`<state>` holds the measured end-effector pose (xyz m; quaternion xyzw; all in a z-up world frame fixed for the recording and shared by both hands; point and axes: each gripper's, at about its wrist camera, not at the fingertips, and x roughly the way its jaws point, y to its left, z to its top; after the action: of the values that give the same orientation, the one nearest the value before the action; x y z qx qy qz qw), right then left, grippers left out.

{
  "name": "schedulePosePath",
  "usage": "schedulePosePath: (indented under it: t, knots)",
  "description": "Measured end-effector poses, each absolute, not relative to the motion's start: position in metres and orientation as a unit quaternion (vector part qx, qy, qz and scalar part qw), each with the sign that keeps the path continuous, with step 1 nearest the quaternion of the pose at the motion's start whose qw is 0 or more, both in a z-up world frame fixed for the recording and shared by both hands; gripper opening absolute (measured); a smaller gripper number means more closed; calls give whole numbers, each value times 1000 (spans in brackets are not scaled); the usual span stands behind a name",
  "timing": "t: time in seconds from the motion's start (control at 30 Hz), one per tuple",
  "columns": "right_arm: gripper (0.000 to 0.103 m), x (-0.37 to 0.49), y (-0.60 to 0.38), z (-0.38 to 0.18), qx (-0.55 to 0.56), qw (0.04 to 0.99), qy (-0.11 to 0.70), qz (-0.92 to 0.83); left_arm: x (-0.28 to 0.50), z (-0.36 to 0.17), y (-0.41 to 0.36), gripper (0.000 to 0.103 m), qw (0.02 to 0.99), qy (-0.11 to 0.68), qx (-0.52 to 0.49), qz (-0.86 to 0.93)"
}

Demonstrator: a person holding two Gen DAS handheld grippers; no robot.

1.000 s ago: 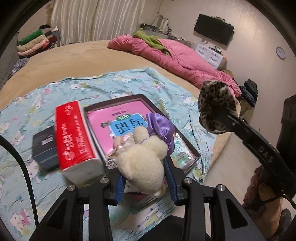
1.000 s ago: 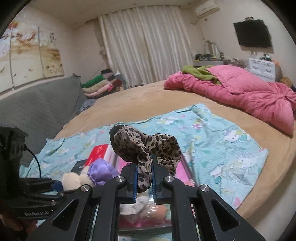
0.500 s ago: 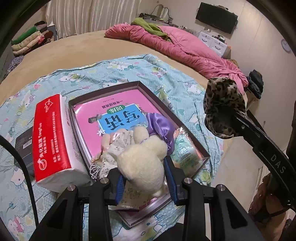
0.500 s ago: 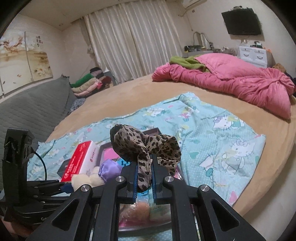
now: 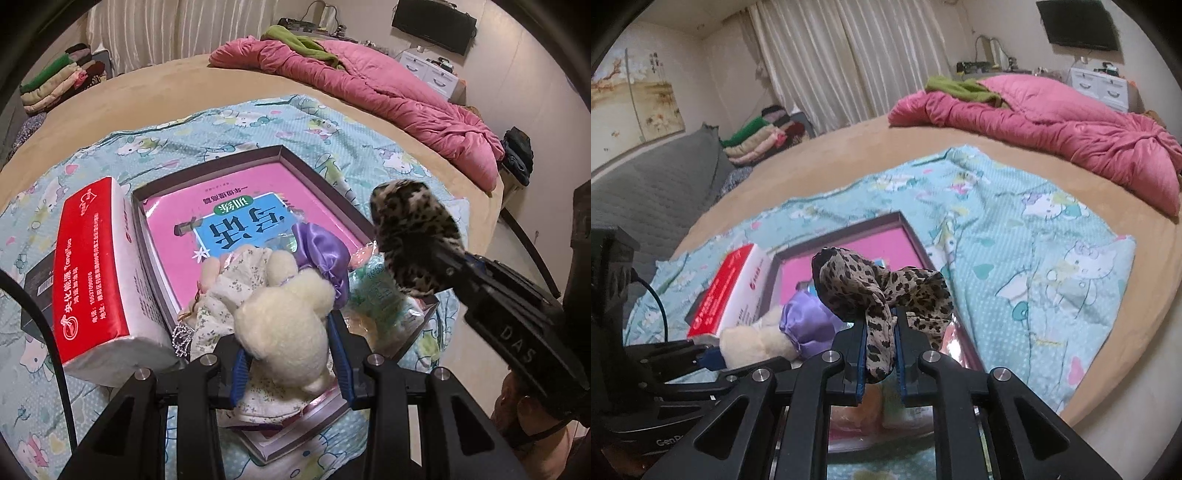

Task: Organize soft objects
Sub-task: 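Lower the bunny and leopard scrunchie into the tray and open both tools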

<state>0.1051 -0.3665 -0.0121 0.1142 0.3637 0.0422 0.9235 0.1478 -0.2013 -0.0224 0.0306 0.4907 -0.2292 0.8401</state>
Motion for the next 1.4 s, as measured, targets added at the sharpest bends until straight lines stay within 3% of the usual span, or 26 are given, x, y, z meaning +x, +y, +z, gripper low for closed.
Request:
schedulePosePath:
  t: [0.17, 0.23, 0.3, 0.53, 0.7, 0.93, 1.4]
  knots:
    - [20, 113, -362, -27, 119, 912, 388, 55, 150, -25, -201, 39, 839, 493, 29, -230]
    - [25, 115, -362, -31, 124, 909, 394, 61, 151, -26, -200, 40, 839, 493, 26, -230]
    - [40, 114, -362, -31, 134, 908, 392, 67, 151, -26, -199, 40, 839, 493, 24, -231]
    - [55, 108, -370, -23, 171, 908, 376, 74, 151, -25, -198, 42, 839, 491, 20, -234]
    - [67, 98, -379, -5, 184, 918, 346, 62, 150, -21, -197, 57, 845, 485, 25, -225]
    - [69, 92, -382, 7, 189, 920, 339, 56, 148, -13, -190, 67, 852, 476, 25, -214]
    - [77, 65, -359, 41, 149, 932, 327, 44, 127, 13, -165, 72, 865, 459, 18, -203]
